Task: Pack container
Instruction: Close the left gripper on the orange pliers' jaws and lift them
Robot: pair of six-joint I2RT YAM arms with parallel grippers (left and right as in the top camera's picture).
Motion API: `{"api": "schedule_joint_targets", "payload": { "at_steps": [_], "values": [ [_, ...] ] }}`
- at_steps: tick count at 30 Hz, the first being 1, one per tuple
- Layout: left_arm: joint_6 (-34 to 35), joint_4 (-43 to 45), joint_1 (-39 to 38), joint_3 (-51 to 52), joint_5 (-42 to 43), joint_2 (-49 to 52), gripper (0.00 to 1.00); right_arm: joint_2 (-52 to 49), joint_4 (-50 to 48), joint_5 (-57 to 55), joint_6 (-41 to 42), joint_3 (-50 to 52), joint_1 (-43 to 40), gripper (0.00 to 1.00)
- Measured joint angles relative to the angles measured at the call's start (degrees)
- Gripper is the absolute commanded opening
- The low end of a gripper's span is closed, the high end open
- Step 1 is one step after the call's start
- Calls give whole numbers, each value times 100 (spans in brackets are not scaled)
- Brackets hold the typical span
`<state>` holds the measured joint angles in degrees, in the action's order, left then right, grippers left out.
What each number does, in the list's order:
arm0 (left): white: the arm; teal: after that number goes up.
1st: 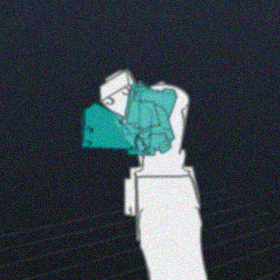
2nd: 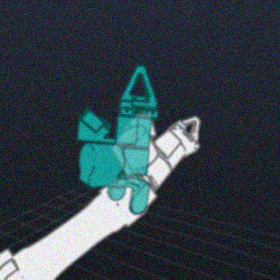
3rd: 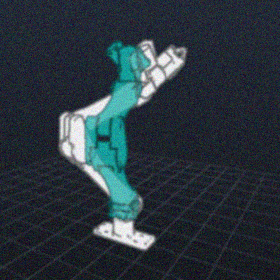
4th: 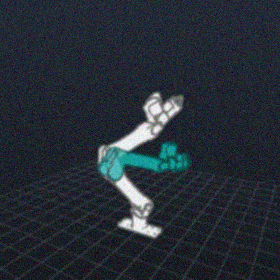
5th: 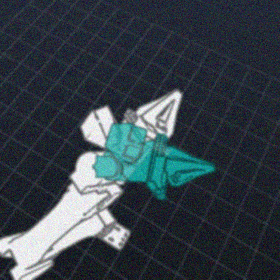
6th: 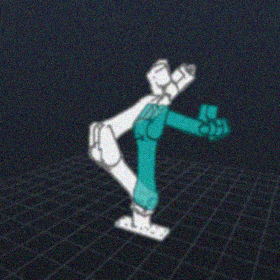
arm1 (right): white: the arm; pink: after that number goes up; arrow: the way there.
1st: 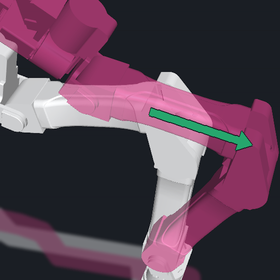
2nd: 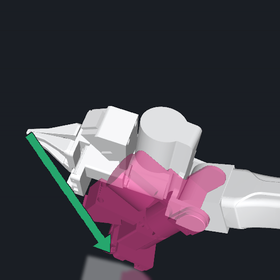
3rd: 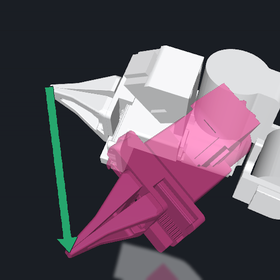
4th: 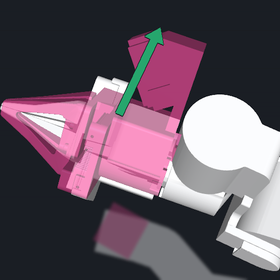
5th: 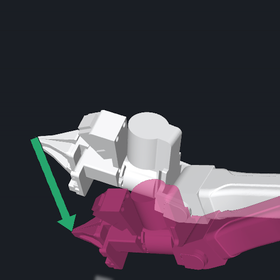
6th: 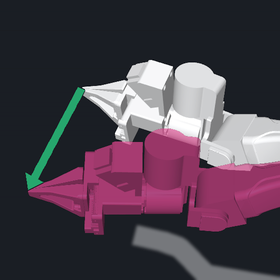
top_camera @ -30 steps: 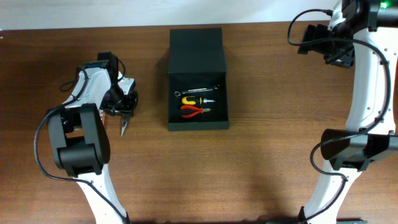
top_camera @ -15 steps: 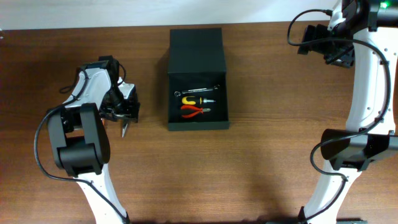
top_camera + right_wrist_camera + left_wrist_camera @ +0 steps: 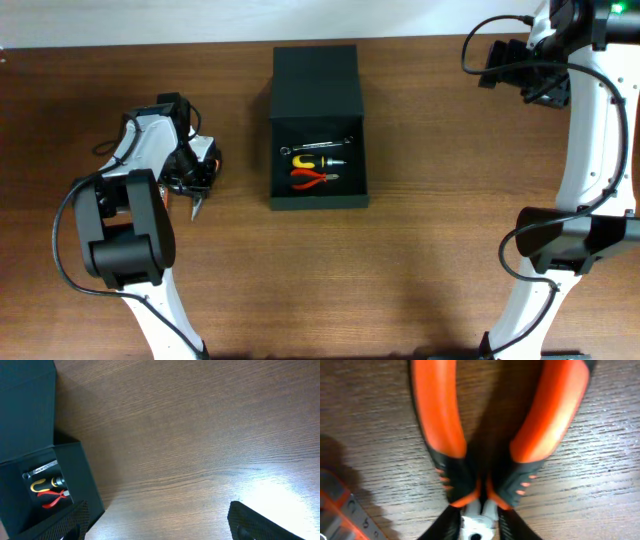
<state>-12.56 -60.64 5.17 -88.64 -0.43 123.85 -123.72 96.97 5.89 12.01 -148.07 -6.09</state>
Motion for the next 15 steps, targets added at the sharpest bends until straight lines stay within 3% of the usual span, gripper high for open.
{"api": "schedule_joint_targets", "payload": {
  "at_steps": [5, 8, 15],
  "values": [
    [15, 44, 4, 11, 44, -11, 12, 0, 0, 0, 2, 0, 0, 88],
    [15, 46, 4, 11, 44, -13, 2, 0, 0, 0, -2, 0, 0, 88],
    [17, 74, 4, 24, 48, -22, 2, 0, 0, 0, 0, 0, 0, 88]
  ]
}}
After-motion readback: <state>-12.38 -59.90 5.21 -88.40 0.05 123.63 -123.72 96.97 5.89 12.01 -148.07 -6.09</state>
